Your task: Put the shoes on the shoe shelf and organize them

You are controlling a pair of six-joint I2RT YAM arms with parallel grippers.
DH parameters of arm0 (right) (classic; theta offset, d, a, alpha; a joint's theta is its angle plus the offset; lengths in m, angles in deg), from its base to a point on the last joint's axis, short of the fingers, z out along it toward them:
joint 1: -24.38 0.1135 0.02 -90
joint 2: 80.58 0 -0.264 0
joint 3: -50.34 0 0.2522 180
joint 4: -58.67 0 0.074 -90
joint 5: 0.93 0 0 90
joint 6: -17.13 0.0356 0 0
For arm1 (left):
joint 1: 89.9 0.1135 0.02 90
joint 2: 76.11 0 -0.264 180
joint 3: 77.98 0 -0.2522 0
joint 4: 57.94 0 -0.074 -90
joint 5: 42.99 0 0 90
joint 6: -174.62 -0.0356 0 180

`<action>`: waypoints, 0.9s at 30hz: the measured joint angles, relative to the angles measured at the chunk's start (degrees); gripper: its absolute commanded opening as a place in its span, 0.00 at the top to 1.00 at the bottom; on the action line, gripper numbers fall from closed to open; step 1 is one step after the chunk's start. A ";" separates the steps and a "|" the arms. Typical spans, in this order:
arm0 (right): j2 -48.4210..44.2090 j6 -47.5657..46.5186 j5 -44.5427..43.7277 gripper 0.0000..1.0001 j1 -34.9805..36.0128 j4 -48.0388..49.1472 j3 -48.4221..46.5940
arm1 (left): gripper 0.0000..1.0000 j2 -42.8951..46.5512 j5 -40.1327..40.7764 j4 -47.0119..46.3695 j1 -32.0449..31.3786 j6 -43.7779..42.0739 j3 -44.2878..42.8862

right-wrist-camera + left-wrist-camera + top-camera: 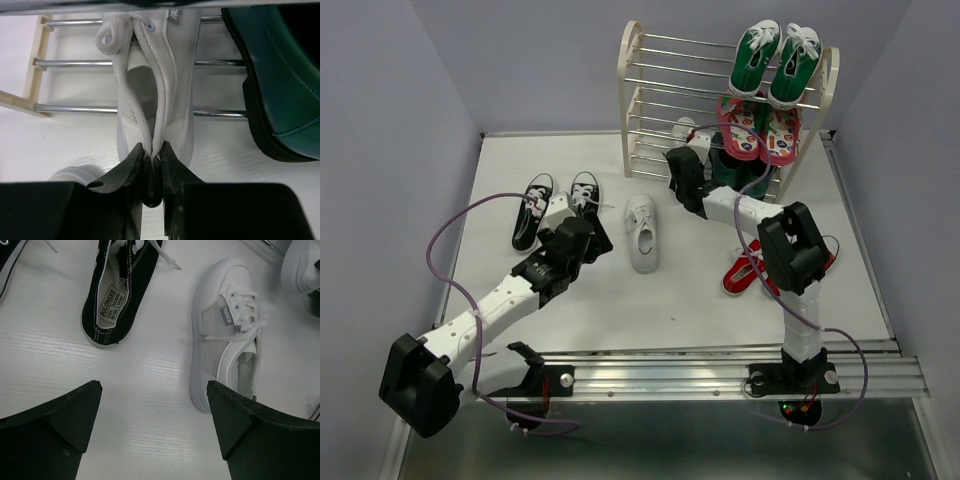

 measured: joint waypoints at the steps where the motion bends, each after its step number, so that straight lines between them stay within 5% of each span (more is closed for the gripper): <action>1: 0.11 -0.04 -0.07 0.99 -0.02 0.00 -0.22 | 0.01 0.00 -0.13 -0.09 0.07 0.00 0.00; 27: 4.57 -0.83 -0.13 0.98 -2.89 -0.02 -4.61 | 0.01 0.02 -2.73 -1.09 1.40 -0.02 0.00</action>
